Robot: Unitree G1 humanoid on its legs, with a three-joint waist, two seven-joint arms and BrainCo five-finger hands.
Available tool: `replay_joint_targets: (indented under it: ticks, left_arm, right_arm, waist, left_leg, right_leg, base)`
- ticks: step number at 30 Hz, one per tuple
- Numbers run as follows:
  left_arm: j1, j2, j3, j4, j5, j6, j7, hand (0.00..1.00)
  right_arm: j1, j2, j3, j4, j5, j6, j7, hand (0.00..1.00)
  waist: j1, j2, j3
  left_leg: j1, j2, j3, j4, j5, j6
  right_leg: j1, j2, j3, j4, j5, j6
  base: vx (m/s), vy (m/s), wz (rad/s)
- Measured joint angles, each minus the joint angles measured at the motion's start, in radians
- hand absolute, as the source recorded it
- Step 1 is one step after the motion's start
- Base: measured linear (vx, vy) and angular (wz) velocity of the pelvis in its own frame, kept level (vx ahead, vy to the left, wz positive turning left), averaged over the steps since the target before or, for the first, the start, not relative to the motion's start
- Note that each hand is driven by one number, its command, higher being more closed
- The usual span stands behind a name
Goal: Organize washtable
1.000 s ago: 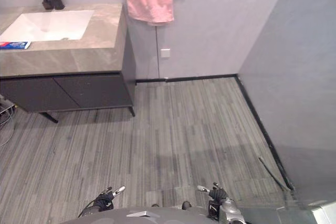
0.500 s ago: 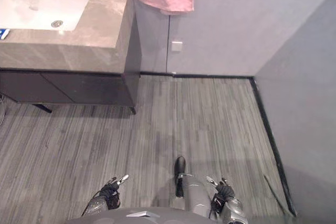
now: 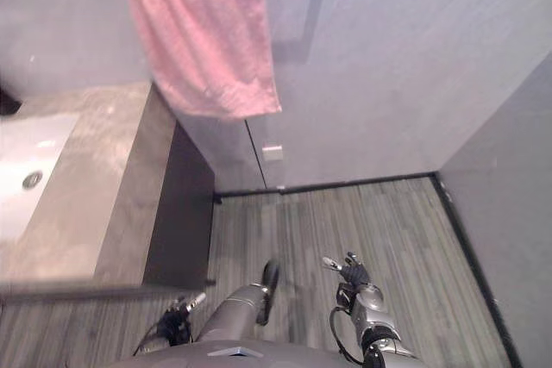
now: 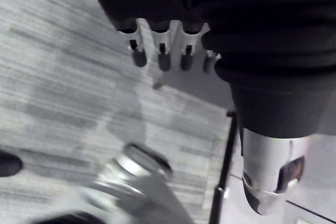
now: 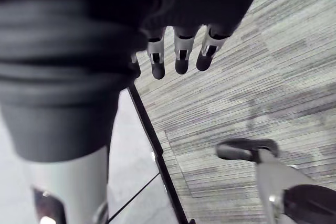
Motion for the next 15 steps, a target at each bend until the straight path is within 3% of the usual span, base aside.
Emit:
replay_joint_targets:
  ticks: [1, 2, 3, 4, 5, 6, 7, 8, 9, 11, 12, 13, 14, 15]
  left_arm:
    - [0.043, 0.011, 0.023, 0.019, -0.009, 0.004, 0.000, 0.00]
    - [0.048, 0.026, 0.039, 0.027, -0.014, 0.006, 0.000, 0.00]
    - [0.040, 0.054, 0.045, 0.029, -0.019, 0.012, 0.006, 0.00]
    - [0.025, 0.059, 0.037, 0.028, -0.019, 0.014, 0.009, 0.00]
    - [0.011, 0.057, 0.032, 0.025, -0.020, 0.014, 0.010, 0.00]
    - [-0.014, 0.053, 0.016, 0.020, -0.024, 0.012, 0.012, 0.00]
    - [-0.032, 0.049, -0.009, 0.016, -0.031, 0.008, 0.013, 0.00]
    - [-0.042, 0.047, -0.031, 0.010, -0.032, 0.003, 0.013, 0.00]
    - [-0.056, 0.045, -0.047, 0.003, -0.034, -0.002, 0.013, 0.00]
    - [-0.088, 0.020, -0.048, 0.002, -0.038, -0.007, 0.016, 0.00]
    - [-0.090, 0.020, -0.058, -0.007, -0.040, -0.015, 0.016, 0.00]
    - [-0.090, 0.025, -0.074, -0.008, -0.040, -0.017, 0.016, 0.00]
    - [-0.086, 0.051, -0.085, -0.003, -0.040, -0.014, 0.017, 0.00]
    - [-0.085, 0.053, -0.084, 0.003, -0.040, -0.013, 0.017, 0.00]
  right_arm:
    - [0.032, 0.021, 0.012, 0.003, -0.002, 0.003, 0.001, 0.00]
    - [0.046, 0.035, 0.009, 0.003, -0.005, 0.004, 0.000, 0.00]
    - [0.067, 0.039, 0.008, 0.002, -0.020, 0.004, 0.003, 0.00]
    - [0.093, 0.027, 0.000, 0.004, -0.024, 0.005, 0.008, 0.00]
    - [0.101, 0.020, -0.006, 0.005, -0.028, 0.006, 0.009, 0.00]
    - [0.106, 0.007, 0.000, 0.003, -0.029, 0.007, 0.010, 0.00]
    - [0.106, 0.000, 0.010, 0.001, -0.029, 0.007, 0.013, 0.00]
    - [0.109, -0.001, 0.015, 0.002, -0.029, 0.007, 0.016, 0.00]
    - [0.110, -0.001, 0.019, 0.002, -0.029, 0.006, 0.017, 0.00]
    - [0.109, -0.002, 0.024, 0.004, -0.030, 0.005, 0.016, 0.00]
    - [0.103, -0.002, 0.038, 0.005, -0.029, 0.005, 0.016, 0.00]
    - [0.106, -0.002, 0.048, 0.008, -0.030, 0.006, 0.016, 0.00]
    - [0.114, 0.015, 0.053, 0.019, -0.029, 0.009, 0.017, 0.00]
    - [0.115, 0.017, 0.053, 0.021, -0.030, 0.009, 0.016, 0.00]
  waist:
    - [0.002, -0.040, -0.030]
    - [-0.006, -0.084, -0.041]
    - [-0.005, -0.136, -0.044]
    - [-0.019, -0.140, -0.042]
    - [-0.033, -0.134, -0.040]
    - [-0.047, -0.118, -0.032]
    - [-0.055, -0.103, -0.024]
    - [-0.057, -0.087, -0.025]
    - [-0.060, -0.064, -0.027]
    - [-0.073, -0.049, -0.030]
    - [-0.086, -0.048, -0.032]
    - [-0.089, -0.064, -0.036]
    - [-0.086, -0.132, -0.039]
    - [-0.086, -0.141, -0.038]
  left_leg:
    - [0.011, -0.011, 0.039, 0.024, 0.095, 0.049]
    - [0.025, -0.029, 0.060, 0.024, 0.086, 0.061]
    - [0.076, -0.070, 0.075, 0.004, 0.061, 0.086]
    - [0.131, -0.096, 0.058, -0.008, 0.042, 0.107]
    - [0.163, -0.107, 0.046, -0.009, 0.031, 0.115]
    - [0.230, -0.118, 0.025, -0.016, 0.023, 0.126]
    - [0.289, -0.114, 0.014, -0.036, 0.021, 0.129]
    - [0.352, -0.101, 0.010, -0.066, 0.020, 0.129]
    - [0.426, -0.079, -0.002, -0.109, 0.012, 0.141]
    - [0.478, -0.051, -0.017, -0.137, -0.008, 0.142]
    - [0.490, -0.039, -0.034, -0.136, -0.045, 0.128]
    - [0.497, -0.040, -0.044, -0.134, -0.082, 0.113]
    - [0.511, -0.075, -0.061, -0.122, -0.121, 0.096]
    - [0.512, -0.081, -0.066, -0.116, -0.129, 0.091]
  right_leg:
    - [-0.003, -0.028, 0.017, 0.066, -0.013, 0.018]
    - [-0.031, -0.053, 0.013, 0.138, -0.012, 0.027]
    - [-0.112, -0.077, 0.008, 0.341, 0.041, 0.115]
    - [-0.195, -0.084, 0.011, 0.550, 0.143, 0.283]
    - [-0.229, -0.080, 0.010, 0.644, 0.154, 0.303]
    - [-0.297, -0.090, -0.007, 0.794, 0.131, 0.294]
    - [-0.336, -0.104, -0.029, 0.834, 0.086, 0.260]
    - [-0.366, -0.122, -0.060, 0.819, 0.042, 0.198]
    - [-0.402, -0.141, -0.101, 0.742, -0.001, 0.139]
    - [-0.438, -0.151, -0.125, 0.529, -0.039, 0.137]
    - [-0.450, -0.151, -0.115, 0.344, -0.026, 0.158]
    - [-0.450, -0.156, -0.103, 0.202, 0.021, 0.173]
    - [-0.456, -0.187, -0.069, 0.042, 0.213, 0.171]
    - [-0.456, -0.190, -0.069, 0.049, 0.190, 0.172]
  base:
    - [0.81, 0.096, -0.73]
    - [0.76, 0.037, -0.37]
    - [0.62, 0.064, 0.09]
    - [0.53, 0.082, 0.28]
    - [0.49, 0.116, 0.51]
    - [0.45, 0.089, 0.36]
    - [0.54, 0.070, 0.17]
    - [0.50, 0.047, -0.04]
    - [0.46, 0.030, -0.02]
    - [0.35, 0.004, 0.23]
    - [0.32, -0.054, 0.49]
    - [0.47, -0.140, 0.62]
    - [0.36, -0.163, 0.46]
    - [0.35, -0.237, 0.29]
